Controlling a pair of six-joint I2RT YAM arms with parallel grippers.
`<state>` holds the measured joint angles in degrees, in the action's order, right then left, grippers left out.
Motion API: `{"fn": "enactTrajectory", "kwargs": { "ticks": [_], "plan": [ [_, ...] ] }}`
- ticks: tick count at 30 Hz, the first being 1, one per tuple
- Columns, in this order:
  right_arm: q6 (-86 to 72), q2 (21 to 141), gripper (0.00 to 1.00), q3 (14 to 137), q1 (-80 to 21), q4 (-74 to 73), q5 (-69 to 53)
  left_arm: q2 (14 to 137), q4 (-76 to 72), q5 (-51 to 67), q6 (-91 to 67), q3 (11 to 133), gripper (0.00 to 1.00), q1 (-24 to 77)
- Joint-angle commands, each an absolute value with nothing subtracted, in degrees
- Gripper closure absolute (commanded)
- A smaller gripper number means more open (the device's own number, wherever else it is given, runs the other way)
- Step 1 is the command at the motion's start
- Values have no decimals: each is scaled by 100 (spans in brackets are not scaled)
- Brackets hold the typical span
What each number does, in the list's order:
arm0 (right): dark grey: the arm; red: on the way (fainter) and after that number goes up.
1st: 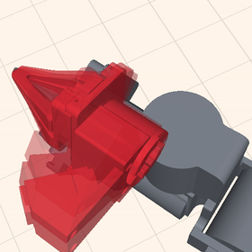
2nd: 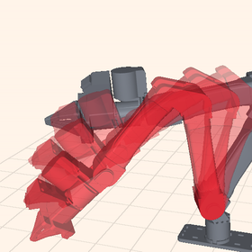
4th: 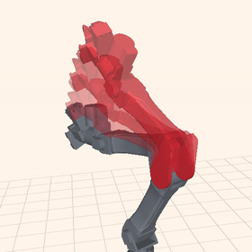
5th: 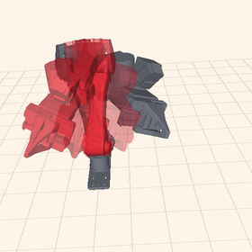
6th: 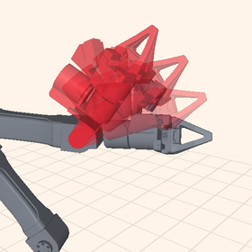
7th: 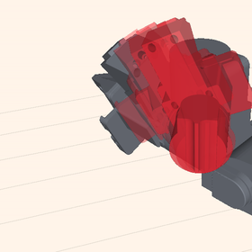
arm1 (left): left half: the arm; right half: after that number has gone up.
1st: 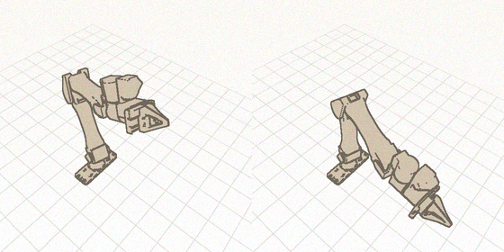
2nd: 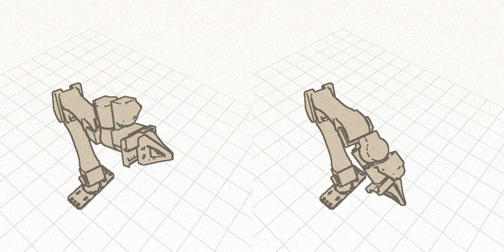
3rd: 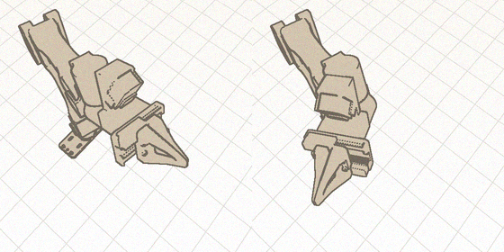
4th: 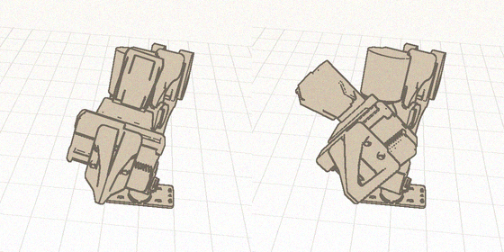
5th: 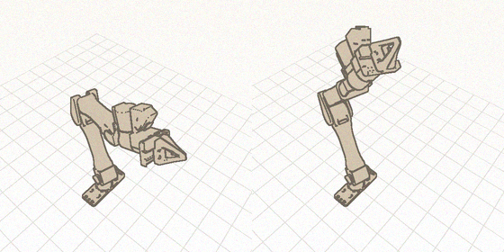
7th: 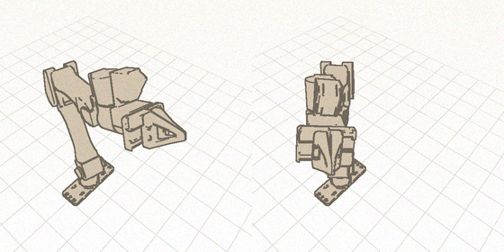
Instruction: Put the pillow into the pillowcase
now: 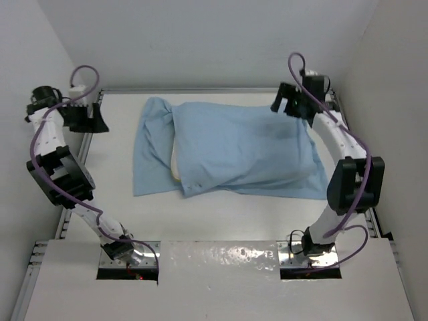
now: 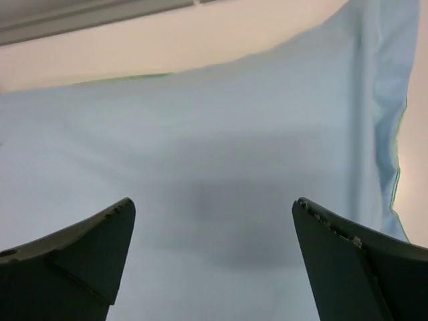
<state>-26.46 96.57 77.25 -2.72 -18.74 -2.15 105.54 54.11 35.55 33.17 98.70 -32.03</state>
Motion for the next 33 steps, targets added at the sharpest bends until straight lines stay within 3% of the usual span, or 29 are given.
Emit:
{"fn": "enactTrajectory", "kwargs": {
  "ticks": [1,4,6,7,9,10,11,12,13,15,16,18,19,20,22,23,26,28,33],
  "plan": [
    [-986,10167,1,9635,-702,-4058,-390,11011,6177,3717,3875,9493,18,-2385],
    [-695,9890,1,9643,-1640,-4115,1227,11162,6329,3937,4025,9091,0,-1952],
    [-624,9599,4,9309,-2595,-3572,1668,11153,5873,3676,3799,8808,0,-1802],
    [-659,9485,10,8951,-2950,-3360,1722,11171,5680,3543,3692,8598,0,-1689],
    [-825,9334,35,8676,-3838,-2790,1644,11258,5441,3559,3552,8491,0,-1583],
    [-1157,9343,71,8509,-4119,-2603,1713,11372,5458,3620,3533,8525,0,-1530],
    [-1247,9456,78,8447,-4583,-2245,1688,11408,5467,3630,3498,8543,0,-1460],
    [-1318,9535,76,8324,-4788,-2050,1679,11417,5406,3595,3472,8543,0,-1302],
    [-1110,9719,52,8210,-5190,-1630,1566,11356,5136,3456,3359,8473,0,-1162],
    [-950,9948,28,8200,-5544,-1337,1634,11180,4800,3358,3261,8289,0,-1055],
    [-906,10210,24,8226,-5772,-1197,1583,11101,4503,3349,3182,8218,0,-1020],
    [-861,10440,22,8218,-5871,-1038,1451,10777,4063,3445,3085,8008,6,-1011],
    [-861,10528,23,8157,-5932,-785,1398,10627,3939,3567,3068,7929,15,-993],
    [-870,10634,25,7991,-5959,-617,1345,10365,3711,3594,3067,7806,38,-932],
    [-923,10722,28,7832,-5959,-170,1450,10196,3490,3482,3024,7691,57,-792],
    [-923,10853,29,7788,-5959,-89,1624,10274,3420,3480,2971,7690,59,-643],
    [-923,11144,32,7822,-5959,157,1757,10774,3489,3454,2646,7866,52,-317],
    [-1010,11284,34,7813,-5950,272,1906,10977,3454,3480,2471,7866,39,-194],
    [-1256,11592,32,7787,-5941,308,2249,11285,3217,2884,2198,7743,32,-53]
  ]
}}
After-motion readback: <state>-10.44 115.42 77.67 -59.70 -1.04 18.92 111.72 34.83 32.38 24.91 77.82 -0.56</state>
